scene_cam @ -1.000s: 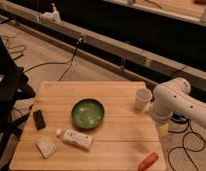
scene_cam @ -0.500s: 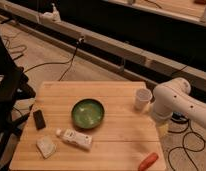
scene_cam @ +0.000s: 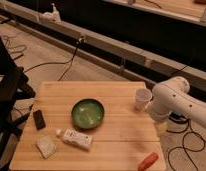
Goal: Place the eraser on the white sponge
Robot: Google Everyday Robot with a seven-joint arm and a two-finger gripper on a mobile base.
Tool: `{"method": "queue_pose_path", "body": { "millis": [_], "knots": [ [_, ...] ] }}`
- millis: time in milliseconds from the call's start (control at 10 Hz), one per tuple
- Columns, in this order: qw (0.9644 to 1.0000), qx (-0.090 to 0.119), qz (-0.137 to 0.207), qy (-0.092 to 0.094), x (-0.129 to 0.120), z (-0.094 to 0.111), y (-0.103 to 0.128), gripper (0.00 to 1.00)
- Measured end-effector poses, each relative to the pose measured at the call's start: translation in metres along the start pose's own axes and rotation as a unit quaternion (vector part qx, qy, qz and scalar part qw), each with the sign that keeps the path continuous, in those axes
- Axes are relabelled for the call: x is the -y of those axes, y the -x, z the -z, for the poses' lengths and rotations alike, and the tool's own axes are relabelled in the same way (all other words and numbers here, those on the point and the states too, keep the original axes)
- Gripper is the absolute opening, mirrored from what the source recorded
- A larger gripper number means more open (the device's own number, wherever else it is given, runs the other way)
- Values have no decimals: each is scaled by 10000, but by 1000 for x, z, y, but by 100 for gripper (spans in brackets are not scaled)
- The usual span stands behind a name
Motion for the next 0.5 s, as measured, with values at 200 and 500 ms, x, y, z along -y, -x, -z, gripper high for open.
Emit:
{"method": "queue_pose_path", "body": {
  "millis": [200,500],
  "knots": [
    [9993,158,274,-198,25,10,27,80],
    [9952,249,869,-367,60,23,76,80]
  ]
}}
